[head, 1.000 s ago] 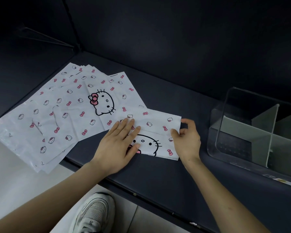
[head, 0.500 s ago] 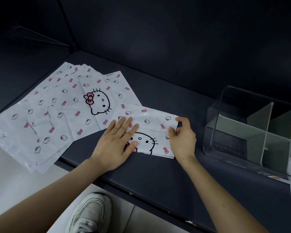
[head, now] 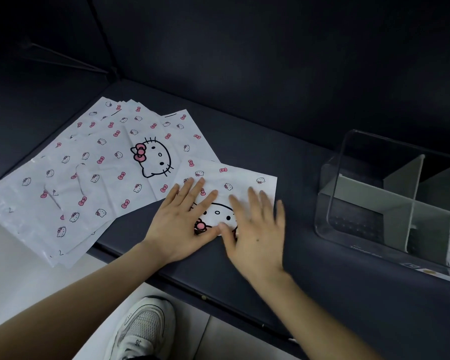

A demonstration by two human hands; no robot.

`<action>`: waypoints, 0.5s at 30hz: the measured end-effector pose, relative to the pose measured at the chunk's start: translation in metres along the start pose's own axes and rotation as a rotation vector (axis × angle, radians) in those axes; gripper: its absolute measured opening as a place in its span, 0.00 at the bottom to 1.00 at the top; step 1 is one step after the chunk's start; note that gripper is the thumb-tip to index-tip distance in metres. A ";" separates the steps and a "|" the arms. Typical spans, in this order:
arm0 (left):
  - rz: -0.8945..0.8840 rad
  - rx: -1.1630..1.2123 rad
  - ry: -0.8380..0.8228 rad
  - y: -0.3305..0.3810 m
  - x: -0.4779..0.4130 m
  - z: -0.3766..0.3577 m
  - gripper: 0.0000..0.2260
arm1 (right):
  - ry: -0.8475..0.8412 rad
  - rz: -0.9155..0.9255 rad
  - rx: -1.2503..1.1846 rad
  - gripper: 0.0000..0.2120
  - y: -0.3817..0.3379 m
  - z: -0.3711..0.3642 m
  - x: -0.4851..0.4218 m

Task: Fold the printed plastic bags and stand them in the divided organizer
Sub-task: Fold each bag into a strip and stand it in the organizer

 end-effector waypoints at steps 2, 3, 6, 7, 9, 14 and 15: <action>0.001 -0.005 -0.015 -0.001 0.001 -0.002 0.38 | -0.087 -0.021 -0.007 0.23 0.004 -0.015 0.013; 0.001 -0.006 -0.018 -0.001 0.001 -0.002 0.38 | -0.109 -0.035 0.002 0.23 0.013 -0.017 0.019; 0.008 -0.003 -0.020 -0.002 0.001 -0.002 0.39 | -0.075 -0.055 0.014 0.23 0.041 -0.009 0.036; 0.009 -0.003 -0.024 -0.002 0.001 -0.001 0.39 | -0.058 -0.062 0.014 0.22 0.049 -0.005 0.041; 0.009 -0.003 -0.032 -0.002 0.001 -0.002 0.39 | -0.024 -0.084 -0.004 0.23 0.060 0.001 0.048; 0.000 0.008 -0.019 -0.002 0.000 -0.002 0.39 | 0.115 0.197 -0.121 0.17 0.038 0.017 0.044; -0.006 0.015 -0.016 -0.001 0.000 -0.002 0.39 | 0.123 0.295 -0.109 0.14 0.031 0.016 0.043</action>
Point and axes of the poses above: each hand's wrist, its own x-axis away from the middle knuckle, its own z-axis out of the back of the hand, y = z × x, the point moved 7 cm from there along -x, towards the middle knuckle, and after that the axes turned 1 degree about -x, right-handed, at the moved point
